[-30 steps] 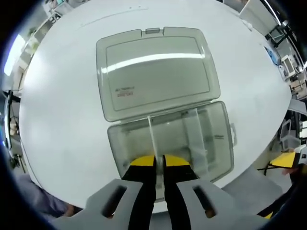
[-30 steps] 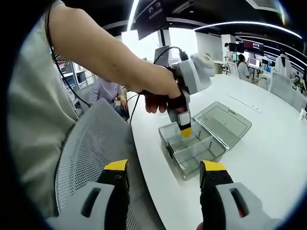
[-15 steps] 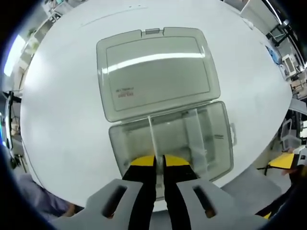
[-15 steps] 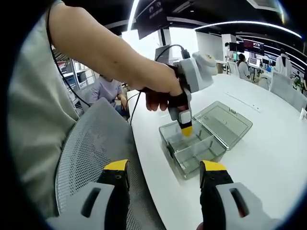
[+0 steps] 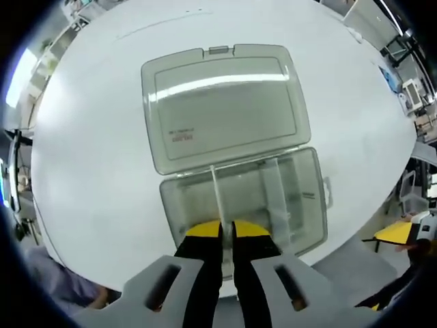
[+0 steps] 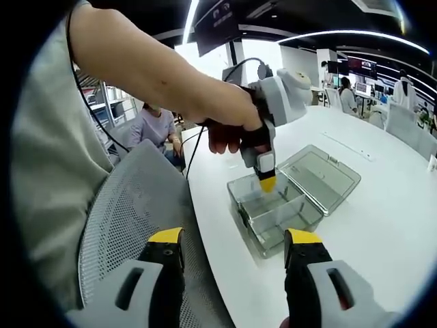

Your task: Insert the divider into the dual guide fixture by aligning both edges with the guide slots and pushing it downward to the bottom, including one-sided entry, uneven engagement, binding, and posture correction.

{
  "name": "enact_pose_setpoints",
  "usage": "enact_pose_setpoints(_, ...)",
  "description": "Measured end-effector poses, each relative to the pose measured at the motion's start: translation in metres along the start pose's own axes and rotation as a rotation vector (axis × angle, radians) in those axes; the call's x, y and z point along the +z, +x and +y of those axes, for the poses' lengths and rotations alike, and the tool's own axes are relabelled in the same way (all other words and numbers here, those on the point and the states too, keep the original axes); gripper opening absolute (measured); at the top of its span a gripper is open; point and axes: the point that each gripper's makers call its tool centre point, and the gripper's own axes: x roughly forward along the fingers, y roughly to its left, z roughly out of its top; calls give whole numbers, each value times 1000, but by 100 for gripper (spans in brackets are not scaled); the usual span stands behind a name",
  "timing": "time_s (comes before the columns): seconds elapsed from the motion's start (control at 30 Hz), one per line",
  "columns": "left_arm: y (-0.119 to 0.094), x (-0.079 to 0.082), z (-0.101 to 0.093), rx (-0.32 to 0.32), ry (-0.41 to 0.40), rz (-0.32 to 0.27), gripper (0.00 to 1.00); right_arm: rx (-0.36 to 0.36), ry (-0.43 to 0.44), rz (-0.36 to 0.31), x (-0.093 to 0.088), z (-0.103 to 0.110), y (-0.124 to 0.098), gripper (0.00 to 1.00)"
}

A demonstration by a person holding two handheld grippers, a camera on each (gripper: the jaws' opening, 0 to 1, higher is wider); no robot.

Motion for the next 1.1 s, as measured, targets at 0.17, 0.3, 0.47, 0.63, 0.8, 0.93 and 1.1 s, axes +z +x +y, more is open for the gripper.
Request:
enact_pose_setpoints(0.17,-1,0,0,-2,-18,1,2,3,-2,-2,1,1,0,56)
enact_pose_setpoints(0.3,-1,0,0,1,-24,-1,2,3,-2,-1,0,1,0,56)
enact_pose_setpoints(0.47,0,-1,-3,-5,-37,-2,2,1,1,-1,-1,2,-1,56)
enact_pose_setpoints(0.63,3,-2,-5,-1,-16,-4,2,-4,4,-3,-1,2,-2,56)
enact_pose_setpoints(0.8,3,-2,1,17,24,2,2,-4,8,-2,-2,2,-2,56)
enact_pose_setpoints(0.93,4,-2,1,9,9,-1,2,-1,7,0,-2,2,0,56)
enact_pose_setpoints(1.1,4,-1,-2,1,8,-1,2,0,5,1,-2,2,0,56)
